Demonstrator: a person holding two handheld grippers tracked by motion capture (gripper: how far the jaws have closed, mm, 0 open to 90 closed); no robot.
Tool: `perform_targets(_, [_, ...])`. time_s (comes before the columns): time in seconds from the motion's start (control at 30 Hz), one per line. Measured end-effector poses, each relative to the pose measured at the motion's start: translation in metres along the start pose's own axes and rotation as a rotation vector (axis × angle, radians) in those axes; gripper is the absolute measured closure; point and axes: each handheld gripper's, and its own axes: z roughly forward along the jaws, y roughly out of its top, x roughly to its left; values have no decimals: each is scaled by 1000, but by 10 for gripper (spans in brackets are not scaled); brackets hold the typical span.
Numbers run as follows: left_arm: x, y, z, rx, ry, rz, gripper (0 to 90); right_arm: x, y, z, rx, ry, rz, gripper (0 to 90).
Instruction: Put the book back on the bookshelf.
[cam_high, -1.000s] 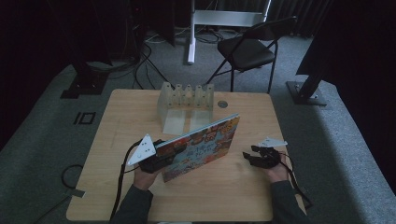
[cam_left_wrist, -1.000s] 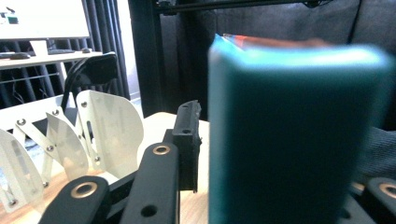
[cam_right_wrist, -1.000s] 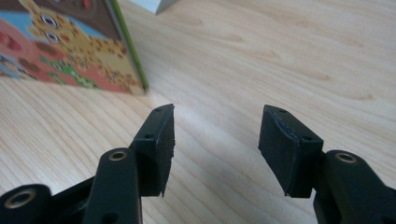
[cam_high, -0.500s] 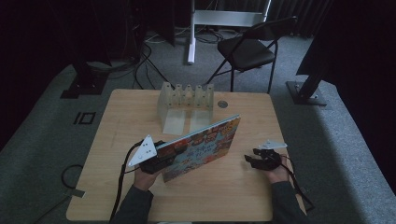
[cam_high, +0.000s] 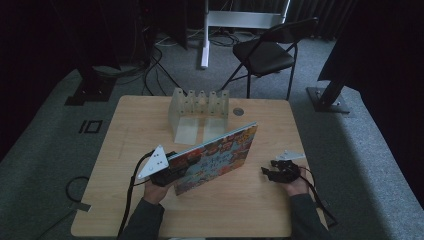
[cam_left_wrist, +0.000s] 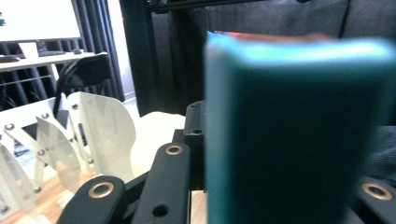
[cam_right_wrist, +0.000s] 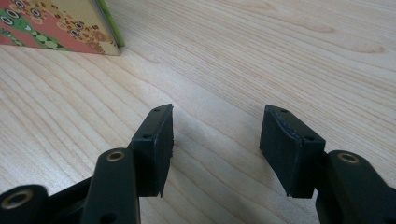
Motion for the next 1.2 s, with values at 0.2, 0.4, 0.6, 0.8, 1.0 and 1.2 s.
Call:
perform_targets(0.2, [-5, 0, 1, 1, 7, 1, 796, -2, -2, 0, -13, 1, 10, 436])
perform_targets(0.4, [-10, 1, 1, 2, 13, 15, 799, -2, -3, 0, -24, 4, 7, 419])
perform_targets(0.6, [-17, 0, 1, -4, 30, 27, 800, -2, -4, 2, -38, -4, -3, 403])
perform_targets(0.8, [-20, 0, 0, -2, 47, 33, 800, -1, -5, 2, -44, -10, -11, 395])
perform_targets(1.0, [-23, 0, -1, -4, 81, 32, 801, -1, -5, 3, -47, -13, -17, 394])
perform_targets(1.2, [-27, 0, -3, -4, 114, 36, 803, -1, -5, 3, -46, -13, -20, 390])
